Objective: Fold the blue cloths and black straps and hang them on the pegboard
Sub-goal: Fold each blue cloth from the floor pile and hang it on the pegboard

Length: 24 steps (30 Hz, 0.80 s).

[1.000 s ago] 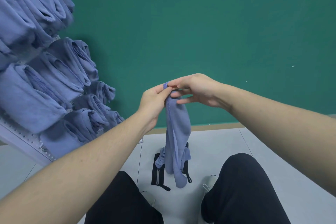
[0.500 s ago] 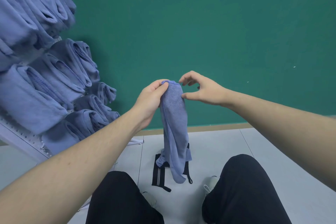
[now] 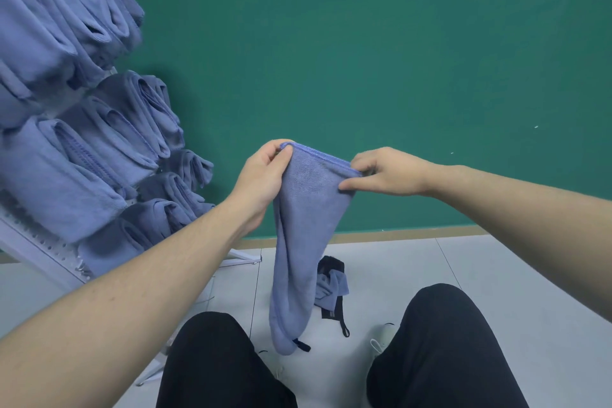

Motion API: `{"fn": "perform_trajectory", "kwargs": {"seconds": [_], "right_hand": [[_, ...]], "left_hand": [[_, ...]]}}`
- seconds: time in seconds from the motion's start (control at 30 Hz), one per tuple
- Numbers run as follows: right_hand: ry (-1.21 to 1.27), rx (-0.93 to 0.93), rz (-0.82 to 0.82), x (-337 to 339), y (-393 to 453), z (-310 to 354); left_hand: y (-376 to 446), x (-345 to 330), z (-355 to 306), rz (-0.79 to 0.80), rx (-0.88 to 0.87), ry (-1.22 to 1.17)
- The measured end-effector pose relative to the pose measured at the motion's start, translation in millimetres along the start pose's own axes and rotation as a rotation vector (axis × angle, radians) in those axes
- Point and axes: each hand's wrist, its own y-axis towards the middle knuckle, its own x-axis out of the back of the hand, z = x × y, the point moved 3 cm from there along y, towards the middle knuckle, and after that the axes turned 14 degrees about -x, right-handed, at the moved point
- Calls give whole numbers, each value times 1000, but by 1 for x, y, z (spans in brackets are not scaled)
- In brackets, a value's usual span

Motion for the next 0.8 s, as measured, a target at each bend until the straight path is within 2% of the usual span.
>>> {"fn": "perform_trajectory", "kwargs": {"seconds": [0.13,0.3,0.4,0.5,0.67,0.73,0.8], "right_hand": [[50,-37,-62,17,-7,-4],[189,109,-204,30,-9,18],[254,102,-279,44,-6,33],[473,-15,-219,52,-4,42],[731,-190,15,50,-5,45],[806,-203,40,48,-7,45],[786,-187,-3,46,-9,48]], "left_hand": [[-2,10,9,-7,-7,141],[-3,11,2,-39,-25,104],[0,12,-11,-79,-68,56],[2,11,-23,-127,-92,-11],[1,11,-34,-173,-119,-24],[1,13,-32,-201,-126,-6],[0,14,-29,-200,-126,10]]}}
